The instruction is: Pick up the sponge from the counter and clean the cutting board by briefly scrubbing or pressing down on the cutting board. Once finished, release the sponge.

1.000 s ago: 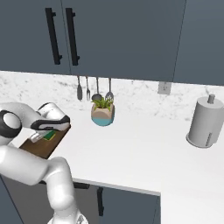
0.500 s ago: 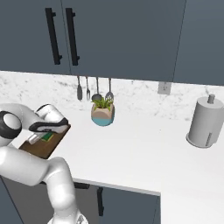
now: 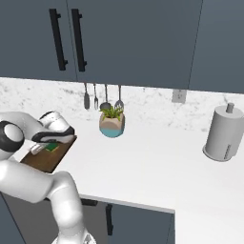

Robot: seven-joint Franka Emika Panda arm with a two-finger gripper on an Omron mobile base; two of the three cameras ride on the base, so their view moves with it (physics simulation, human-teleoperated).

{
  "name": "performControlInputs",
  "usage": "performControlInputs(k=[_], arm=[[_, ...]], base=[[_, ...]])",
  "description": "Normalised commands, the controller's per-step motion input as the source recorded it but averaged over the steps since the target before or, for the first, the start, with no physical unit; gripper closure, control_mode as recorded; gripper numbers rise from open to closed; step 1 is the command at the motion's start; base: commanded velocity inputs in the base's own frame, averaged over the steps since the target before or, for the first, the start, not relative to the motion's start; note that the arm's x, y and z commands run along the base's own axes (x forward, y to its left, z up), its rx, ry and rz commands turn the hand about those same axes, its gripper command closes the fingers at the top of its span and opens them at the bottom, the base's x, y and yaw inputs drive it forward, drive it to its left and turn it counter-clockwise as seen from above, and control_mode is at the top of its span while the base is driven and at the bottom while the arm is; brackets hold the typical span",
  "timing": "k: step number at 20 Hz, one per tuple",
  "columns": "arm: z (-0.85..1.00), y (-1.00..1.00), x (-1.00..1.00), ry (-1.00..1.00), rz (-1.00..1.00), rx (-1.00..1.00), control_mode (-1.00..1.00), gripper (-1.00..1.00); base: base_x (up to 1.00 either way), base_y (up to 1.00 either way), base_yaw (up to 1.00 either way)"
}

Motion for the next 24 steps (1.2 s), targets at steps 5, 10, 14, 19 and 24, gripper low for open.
performControlInputs(k=[5, 10, 14, 19, 24], arm=[[1.0, -0.08, -0.1, -0.1, 0.05, 0.01, -1.0, -1.0], [0.89, -0.03, -0.01, 0.0, 0.05, 0.0, -1.0, -1.0], [0.72, -0.26, -0.38, 0.0, 0.04, -0.02, -1.0, -1.0], [0.11, -0.85, -0.7, 0.09, 0.0, -0.09, -1.0, -1.0], [0.04, -1.0, -0.83, 0.2, 0.0, -0.08, -1.0, -1.0]], base=[[0.0, 0.0, 0.0], [0.0, 0.0, 0.0], [0.0, 0.0, 0.0], [0.0, 0.0, 0.0], [0.0, 0.0, 0.0]])
